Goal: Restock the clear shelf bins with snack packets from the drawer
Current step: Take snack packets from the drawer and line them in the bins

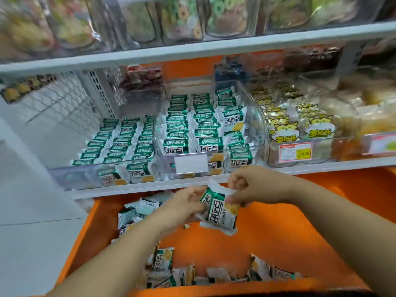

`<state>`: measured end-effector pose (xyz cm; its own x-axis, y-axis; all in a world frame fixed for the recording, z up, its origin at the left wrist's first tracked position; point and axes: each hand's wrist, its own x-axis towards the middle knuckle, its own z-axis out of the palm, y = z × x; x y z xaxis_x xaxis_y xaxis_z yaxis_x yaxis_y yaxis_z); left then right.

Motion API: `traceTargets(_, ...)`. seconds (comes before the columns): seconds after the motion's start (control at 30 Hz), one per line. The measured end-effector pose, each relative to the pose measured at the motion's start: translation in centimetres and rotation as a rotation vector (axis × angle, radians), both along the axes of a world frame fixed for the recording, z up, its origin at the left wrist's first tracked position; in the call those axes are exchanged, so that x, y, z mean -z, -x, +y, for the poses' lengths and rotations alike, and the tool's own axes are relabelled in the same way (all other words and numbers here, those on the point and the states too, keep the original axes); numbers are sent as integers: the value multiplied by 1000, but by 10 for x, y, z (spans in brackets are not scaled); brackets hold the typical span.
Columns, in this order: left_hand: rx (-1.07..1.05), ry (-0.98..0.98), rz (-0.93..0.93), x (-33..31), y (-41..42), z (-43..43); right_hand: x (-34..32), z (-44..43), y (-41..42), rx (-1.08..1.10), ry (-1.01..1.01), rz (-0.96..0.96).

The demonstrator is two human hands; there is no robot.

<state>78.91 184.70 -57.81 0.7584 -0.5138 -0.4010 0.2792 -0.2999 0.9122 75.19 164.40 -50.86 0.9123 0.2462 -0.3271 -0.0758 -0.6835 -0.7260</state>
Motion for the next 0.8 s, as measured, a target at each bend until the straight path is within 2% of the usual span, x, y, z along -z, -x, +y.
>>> traceTargets(0.13,-70,154,18,-40,10,-1,-22,-2,30,188,-226,-143)
traceTargets(0.37,-52,97,-154,-93,21,-9,-33,-6,46,366,-423,-327)
traceTargets(0.43,-4,-1,-272,-104,21,-14,-35,-10,44,397,-450,-375)
traceTargets(0.53,33,-132,-436,-116,19,-29,-33,-16,39,440,-437,-469)
traceTargets(0.73,-4,-164,-584,-134,-10,-57,-46,-42,24,440,-346,-639)
traceTargets(0.8,-58,-144,-654,-141,-28,-67,-45,-58,15,417,-151,-641)
